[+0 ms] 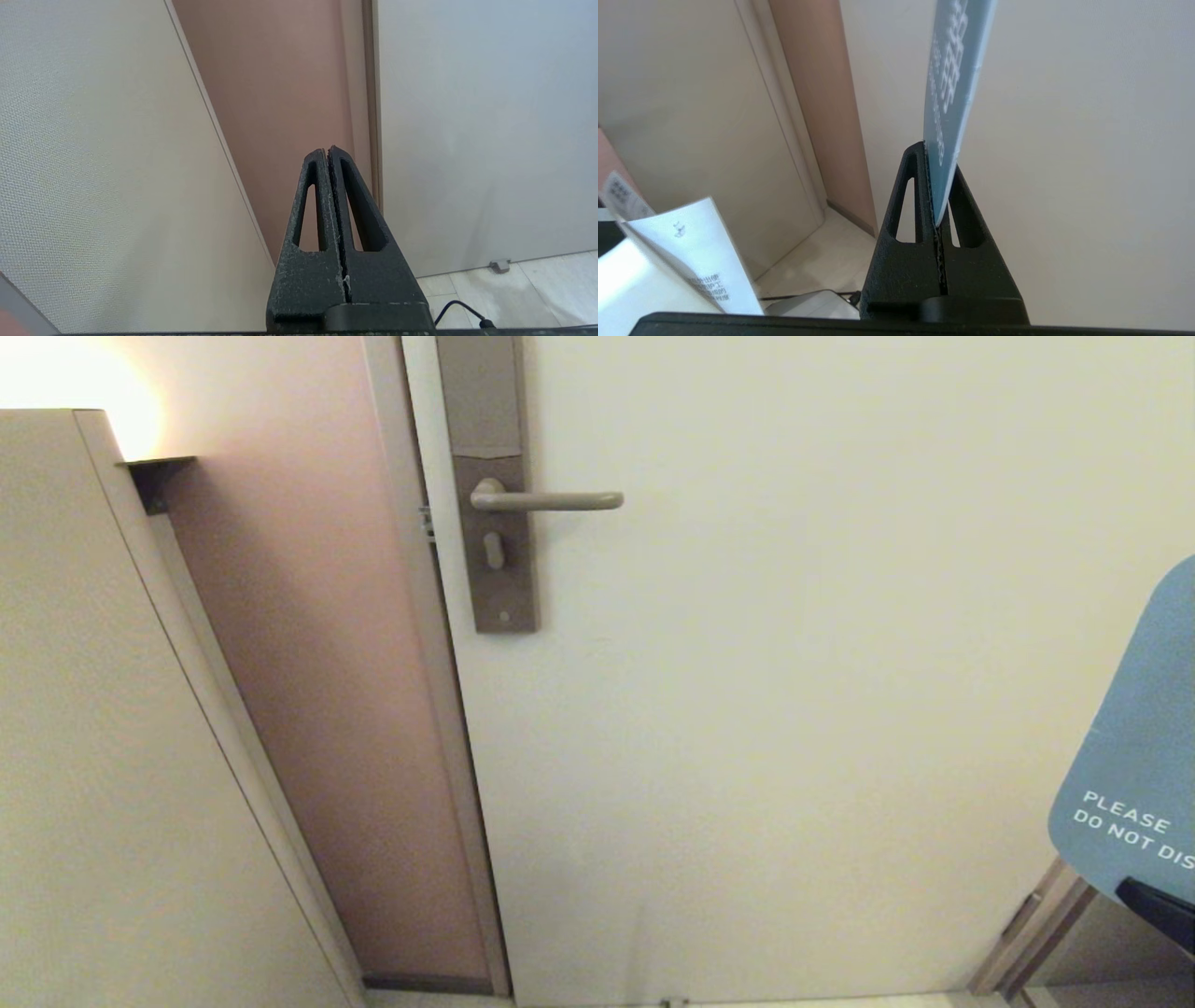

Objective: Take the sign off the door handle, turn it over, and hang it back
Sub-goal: Hang the sign back with the other side facing out

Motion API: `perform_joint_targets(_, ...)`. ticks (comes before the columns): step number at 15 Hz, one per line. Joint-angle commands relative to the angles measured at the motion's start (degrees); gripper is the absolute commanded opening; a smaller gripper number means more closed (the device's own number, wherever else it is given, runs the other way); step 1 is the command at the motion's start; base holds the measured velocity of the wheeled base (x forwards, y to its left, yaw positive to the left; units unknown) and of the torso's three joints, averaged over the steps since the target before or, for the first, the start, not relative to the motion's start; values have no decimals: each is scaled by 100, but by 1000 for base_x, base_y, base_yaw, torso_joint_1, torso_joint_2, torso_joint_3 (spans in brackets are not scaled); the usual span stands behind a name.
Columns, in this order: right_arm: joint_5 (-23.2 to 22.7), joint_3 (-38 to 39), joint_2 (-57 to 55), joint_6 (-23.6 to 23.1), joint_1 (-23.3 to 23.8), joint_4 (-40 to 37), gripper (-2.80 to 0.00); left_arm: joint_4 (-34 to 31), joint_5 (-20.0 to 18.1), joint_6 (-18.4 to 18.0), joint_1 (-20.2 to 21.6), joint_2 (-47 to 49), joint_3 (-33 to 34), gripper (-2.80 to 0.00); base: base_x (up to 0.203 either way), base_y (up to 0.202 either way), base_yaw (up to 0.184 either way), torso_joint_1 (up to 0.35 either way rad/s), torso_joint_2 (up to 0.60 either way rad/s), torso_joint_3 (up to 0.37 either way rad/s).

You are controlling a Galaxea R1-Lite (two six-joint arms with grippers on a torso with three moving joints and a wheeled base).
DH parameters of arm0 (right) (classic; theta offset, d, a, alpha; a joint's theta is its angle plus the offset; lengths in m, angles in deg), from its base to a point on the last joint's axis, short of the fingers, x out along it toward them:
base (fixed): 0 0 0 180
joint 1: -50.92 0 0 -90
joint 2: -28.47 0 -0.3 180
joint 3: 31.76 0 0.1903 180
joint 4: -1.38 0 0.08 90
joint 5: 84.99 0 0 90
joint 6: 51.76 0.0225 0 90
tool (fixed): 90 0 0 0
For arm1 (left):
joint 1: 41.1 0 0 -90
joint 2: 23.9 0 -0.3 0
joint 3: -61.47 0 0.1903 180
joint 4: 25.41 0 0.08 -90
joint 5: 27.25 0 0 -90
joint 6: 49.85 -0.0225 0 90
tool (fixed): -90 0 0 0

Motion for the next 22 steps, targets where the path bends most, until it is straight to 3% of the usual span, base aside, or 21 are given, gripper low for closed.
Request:
perform_joint_targets(1, -16, -1, -9, 5, -3, 13, -280, 1, 0, 15, 0, 7, 0, -280, 0, 0, 0, 0, 0, 0)
perform_joint_targets(7, -16, -198, -140, 17, -3, 20, -280, 10, 20, 587, 0, 7, 0, -280, 0, 0, 0, 0, 0, 0)
perform_joint_targets(14, -25, -1008, -1086, 45, -3, 87, -280, 10, 52, 611, 0, 7, 0, -280, 0, 0, 0, 0, 0, 0)
perform_joint_targets(22, -58, -1052, -2265, 57, -3, 1391, -280, 10, 52, 611, 0, 7, 0, -280, 0, 0, 0, 0, 0, 0)
